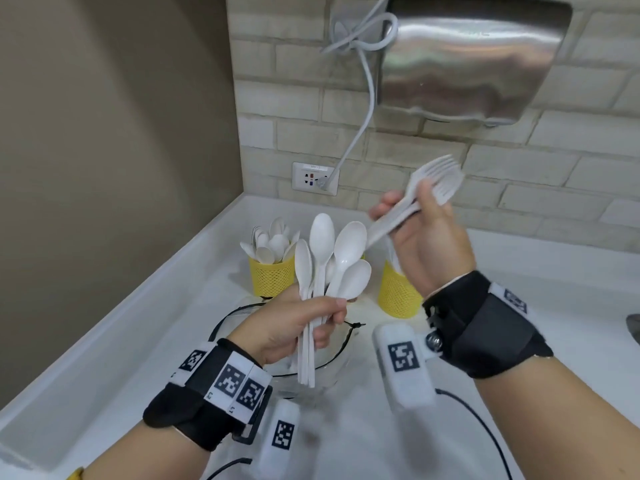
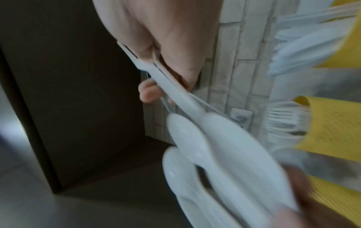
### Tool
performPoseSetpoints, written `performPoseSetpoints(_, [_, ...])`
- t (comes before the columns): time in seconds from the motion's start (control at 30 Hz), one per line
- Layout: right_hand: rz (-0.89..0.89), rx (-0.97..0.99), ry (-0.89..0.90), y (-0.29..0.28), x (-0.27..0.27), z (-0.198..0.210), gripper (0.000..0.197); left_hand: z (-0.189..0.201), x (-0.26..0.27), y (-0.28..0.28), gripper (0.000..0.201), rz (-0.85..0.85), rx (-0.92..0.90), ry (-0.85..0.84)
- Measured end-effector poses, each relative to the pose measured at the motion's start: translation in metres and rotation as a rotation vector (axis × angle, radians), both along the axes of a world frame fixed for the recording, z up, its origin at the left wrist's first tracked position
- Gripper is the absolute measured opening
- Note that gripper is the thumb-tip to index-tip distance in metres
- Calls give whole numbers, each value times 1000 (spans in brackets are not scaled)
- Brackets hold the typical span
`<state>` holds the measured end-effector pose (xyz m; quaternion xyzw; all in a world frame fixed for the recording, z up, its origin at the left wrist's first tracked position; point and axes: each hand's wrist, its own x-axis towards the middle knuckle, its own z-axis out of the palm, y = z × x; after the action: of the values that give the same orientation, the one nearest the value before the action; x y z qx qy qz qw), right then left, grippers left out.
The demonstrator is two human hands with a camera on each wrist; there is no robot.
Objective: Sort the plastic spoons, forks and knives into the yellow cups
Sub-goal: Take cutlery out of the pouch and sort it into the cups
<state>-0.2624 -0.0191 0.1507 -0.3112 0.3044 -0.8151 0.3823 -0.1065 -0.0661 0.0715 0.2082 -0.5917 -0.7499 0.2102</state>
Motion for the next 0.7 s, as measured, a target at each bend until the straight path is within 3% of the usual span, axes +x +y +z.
performPoseSetpoints(0.07, [-126,-112,-20,3,-9,12,16,2,-4,3,16,146,-113,-94])
performPoseSetpoints(0.13, [-252,-86,132,7,-12,17,11,0,-10,5,16,295,-234,-161])
performPoseSetpoints(0.23, [-202,59,550,14,7,7,47,-5,-19,5,15,526,-552,-284])
performPoseSetpoints(0.3, [-115,124,746,16,27,-8,60,-10,-24,5,45,609,-722,-317])
performPoseSetpoints(0.37, [-187,206,943,18,43,-20,54,-9,-27,7,45,695,-822,-284])
performPoseSetpoints(0.43, [-287,237,1060,14,45,-29,42,-7,-27,9,34,798,-797,-249])
performPoseSetpoints(0.57, [-110,231,961,8,29,-36,23,-8,-23,7,30,850,-671,-215])
performPoseSetpoints(0.7, [43,309,791,5,15,-41,24,-9,-22,7,40,809,-676,-199])
